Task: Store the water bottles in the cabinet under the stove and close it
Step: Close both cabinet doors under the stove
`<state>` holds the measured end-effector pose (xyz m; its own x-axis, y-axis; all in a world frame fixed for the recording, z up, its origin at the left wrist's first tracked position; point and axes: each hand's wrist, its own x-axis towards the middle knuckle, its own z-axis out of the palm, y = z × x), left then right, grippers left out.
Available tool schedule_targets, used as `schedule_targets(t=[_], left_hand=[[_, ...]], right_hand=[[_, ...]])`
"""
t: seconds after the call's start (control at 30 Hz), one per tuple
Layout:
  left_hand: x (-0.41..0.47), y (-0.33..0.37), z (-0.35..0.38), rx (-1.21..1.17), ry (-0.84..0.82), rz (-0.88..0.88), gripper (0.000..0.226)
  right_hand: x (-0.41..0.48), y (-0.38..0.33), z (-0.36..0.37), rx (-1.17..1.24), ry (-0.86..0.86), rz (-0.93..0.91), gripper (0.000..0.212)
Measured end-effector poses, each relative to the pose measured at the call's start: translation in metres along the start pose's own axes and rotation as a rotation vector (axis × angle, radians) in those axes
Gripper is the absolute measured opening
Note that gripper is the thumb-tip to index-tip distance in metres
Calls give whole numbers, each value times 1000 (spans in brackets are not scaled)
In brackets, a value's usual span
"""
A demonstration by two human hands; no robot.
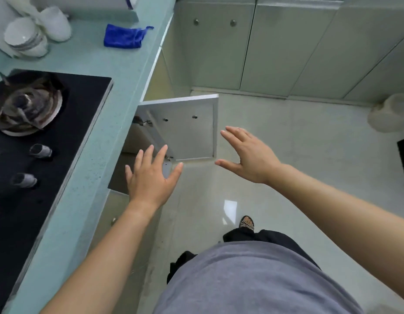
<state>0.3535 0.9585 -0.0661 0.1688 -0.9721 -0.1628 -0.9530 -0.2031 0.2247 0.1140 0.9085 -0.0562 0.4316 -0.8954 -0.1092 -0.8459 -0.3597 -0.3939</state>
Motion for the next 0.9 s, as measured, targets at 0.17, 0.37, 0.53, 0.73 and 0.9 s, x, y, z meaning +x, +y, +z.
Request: schedule_targets(t=[0.17,0.37,0.53,0.73,0.9], left_hand=[[51,72,8,-47,15,-45,66],[103,97,6,-55,35,-118,66],[173,88,8,-65,63,-203,67],[262,72,-4,-103,76,-269,66],[302,46,-21,-129,105,-385,68]], right_hand=[[29,63,-39,1,-9,-14,79],[93,98,-61,13,-44,-73,78],[177,104,-72,3,-84,-145,77],[281,95,-97,-62,-156,-250,78],[357,82,-104,-112,-199,-368,78]])
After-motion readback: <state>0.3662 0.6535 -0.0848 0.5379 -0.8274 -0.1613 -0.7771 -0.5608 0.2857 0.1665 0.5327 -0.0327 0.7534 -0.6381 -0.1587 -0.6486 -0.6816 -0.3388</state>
